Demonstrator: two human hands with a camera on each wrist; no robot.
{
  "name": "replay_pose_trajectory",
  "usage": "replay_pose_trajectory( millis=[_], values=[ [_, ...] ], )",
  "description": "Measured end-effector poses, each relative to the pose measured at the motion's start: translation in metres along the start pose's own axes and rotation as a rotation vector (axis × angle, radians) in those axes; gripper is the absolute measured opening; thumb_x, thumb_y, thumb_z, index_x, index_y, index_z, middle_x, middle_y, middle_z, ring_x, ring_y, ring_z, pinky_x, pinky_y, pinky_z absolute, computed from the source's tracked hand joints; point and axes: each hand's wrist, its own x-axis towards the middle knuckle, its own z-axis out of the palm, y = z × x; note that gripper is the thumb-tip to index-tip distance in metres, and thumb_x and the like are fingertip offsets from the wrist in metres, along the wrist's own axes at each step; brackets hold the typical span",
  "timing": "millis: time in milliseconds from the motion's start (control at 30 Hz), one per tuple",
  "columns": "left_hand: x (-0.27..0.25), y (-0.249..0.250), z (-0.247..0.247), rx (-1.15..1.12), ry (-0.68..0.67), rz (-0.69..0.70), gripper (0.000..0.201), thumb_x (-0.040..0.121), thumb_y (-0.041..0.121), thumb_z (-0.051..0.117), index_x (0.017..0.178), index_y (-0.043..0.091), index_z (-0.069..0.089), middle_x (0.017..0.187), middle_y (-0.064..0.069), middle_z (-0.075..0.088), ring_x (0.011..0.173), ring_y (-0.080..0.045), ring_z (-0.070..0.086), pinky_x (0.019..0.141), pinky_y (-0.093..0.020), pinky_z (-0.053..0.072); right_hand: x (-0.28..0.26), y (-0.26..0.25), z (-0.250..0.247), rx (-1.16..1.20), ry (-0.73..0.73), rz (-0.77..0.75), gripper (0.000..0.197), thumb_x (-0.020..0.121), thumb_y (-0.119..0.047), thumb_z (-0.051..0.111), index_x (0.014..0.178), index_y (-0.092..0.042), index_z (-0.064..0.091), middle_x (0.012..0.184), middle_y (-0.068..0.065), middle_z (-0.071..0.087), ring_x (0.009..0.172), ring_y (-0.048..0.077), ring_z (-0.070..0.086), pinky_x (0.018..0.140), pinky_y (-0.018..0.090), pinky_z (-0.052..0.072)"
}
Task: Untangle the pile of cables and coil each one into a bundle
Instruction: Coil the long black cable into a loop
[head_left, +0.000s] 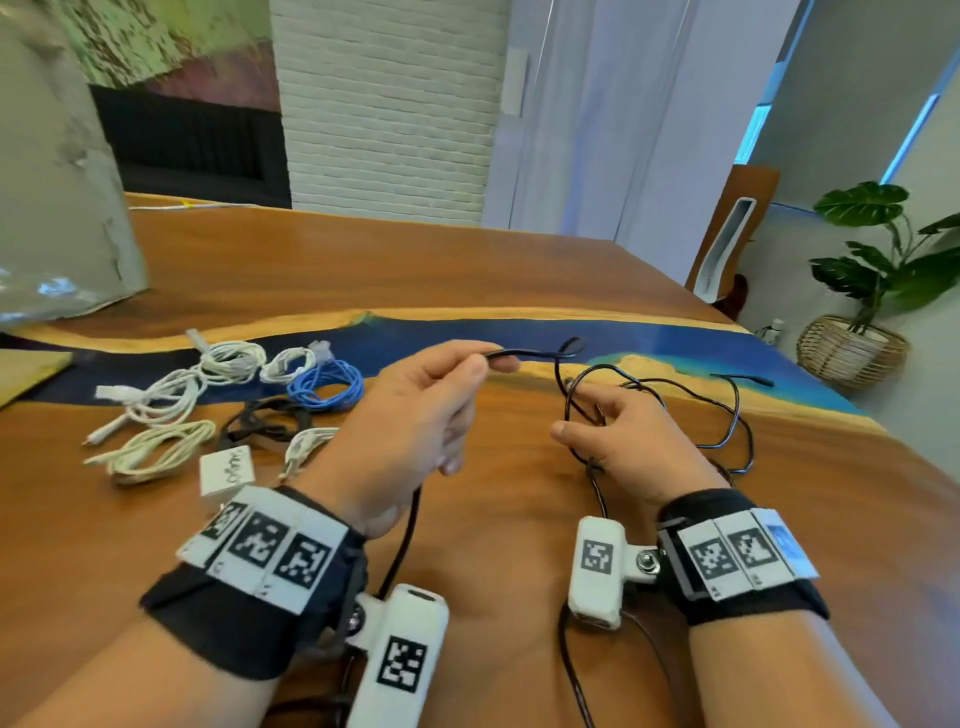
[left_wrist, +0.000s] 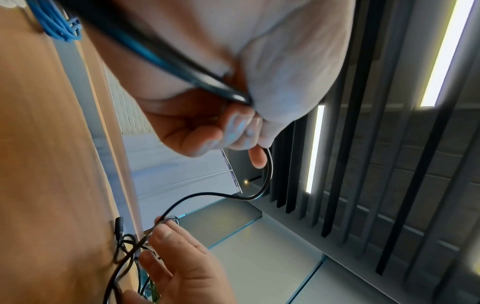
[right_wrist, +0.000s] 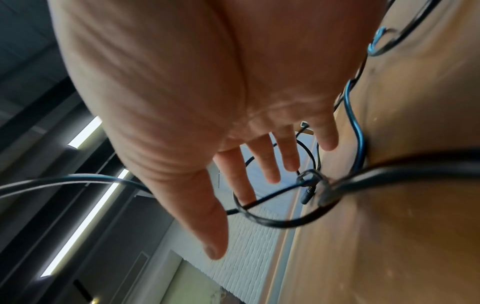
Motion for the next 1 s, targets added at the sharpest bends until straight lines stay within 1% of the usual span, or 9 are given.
replay_pose_trajectory(
  millis=[133,200,267,400,533,600,767,900,1000],
  values=[
    [0.0,0.003,-0.005,-0.047,0.043,0.028,0.031,0.108,0.022,0.043,0.112,0.014,0.072,0.057,-0.002,0.026,0.044,-0.014,0.022,0.047,-0.029,0.03,0.0,-0.004,0.001,0.134,0.315,-0.037,0.019,0.082,-0.029,0.083,0.098,-0.023,0.073,0.104,-0.003,0.071,0.099,0.013,0.065,0.088,0.035,0.055],
    [0.0,0.005,-0.007,-0.067,0.074,0.041,0.031,0.109,0.022,0.042,0.111,0.013,0.072,0.055,0.0,0.026,0.044,-0.015,0.022,0.047,-0.029,0.029,-0.004,-0.01,-0.004,0.283,0.392,-0.055,0.023,0.088,-0.029,0.078,0.103,-0.015,0.069,0.087,-0.001,0.069,0.075,0.012,0.061,0.068,0.027,0.052],
    [0.0,0.005,-0.008,-0.068,0.067,0.051,0.032,0.108,0.021,0.043,0.11,0.013,0.074,0.054,0.0,0.027,0.045,-0.014,0.022,0.048,-0.03,0.029,-0.011,-0.022,-0.002,0.613,0.194,0.015,0.033,0.097,-0.037,0.066,0.119,-0.011,0.063,0.079,0.003,0.07,0.063,0.014,0.058,0.058,0.029,0.051],
    [-0.004,0.001,-0.001,0.001,-0.09,0.042,0.026,0.102,0.016,0.055,0.101,0.02,0.081,0.056,-0.004,0.036,0.046,-0.015,0.033,0.05,-0.03,0.034,-0.018,-0.038,0.015,1.047,-0.193,0.1,0.052,0.092,-0.052,0.055,0.121,-0.01,0.055,0.119,0.019,0.073,0.093,0.03,0.074,0.072,0.038,0.061],
    [-0.004,-0.004,-0.002,0.13,-0.217,-0.026,0.017,0.085,0.02,0.066,0.087,0.017,0.083,0.068,-0.006,0.061,0.064,-0.017,0.052,0.061,-0.03,0.043,-0.023,-0.041,0.014,1.127,-0.113,0.028,0.018,0.1,-0.008,0.054,0.113,-0.002,0.064,0.111,0.023,0.072,0.092,0.028,0.074,0.083,0.041,0.063],
    [-0.005,-0.006,-0.005,0.197,-0.251,-0.031,0.013,0.088,0.016,0.07,0.089,0.015,0.083,0.069,0.002,0.065,0.07,-0.012,0.055,0.067,-0.028,0.045,-0.024,-0.038,0.009,1.139,-0.171,0.02,0.024,0.1,0.002,0.048,0.117,-0.003,0.063,0.106,0.019,0.074,0.083,0.023,0.074,0.075,0.033,0.064],
    [-0.002,-0.007,-0.004,0.247,-0.019,0.039,0.017,0.096,0.022,0.068,0.086,0.017,0.082,0.075,0.002,0.066,0.076,-0.014,0.056,0.071,-0.032,0.047,-0.026,-0.042,0.009,1.024,-0.201,0.005,0.04,0.098,0.009,0.035,0.119,-0.005,0.066,0.097,0.013,0.07,0.044,0.009,0.041,0.039,0.02,0.034],
    [0.01,-0.009,-0.02,0.19,0.287,0.092,0.028,0.094,0.013,0.069,0.116,0.029,0.075,0.112,0.011,0.069,0.104,-0.006,0.062,0.086,-0.03,0.049,-0.028,-0.039,-0.002,1.04,-0.231,-0.072,0.029,0.1,-0.006,0.043,0.112,-0.003,0.068,0.086,0.01,0.064,0.034,0.005,0.029,0.034,0.019,0.019],
    [0.012,-0.01,-0.028,0.275,0.178,0.029,0.045,0.086,0.021,0.073,0.128,0.037,0.068,0.134,0.02,0.063,0.128,0.003,0.052,0.106,-0.033,0.043,-0.031,-0.037,-0.013,1.092,-0.285,-0.178,0.023,0.093,-0.012,0.051,0.103,-0.007,0.071,0.081,0.008,0.062,0.032,0.003,0.028,0.036,0.017,0.016]
  ],
)
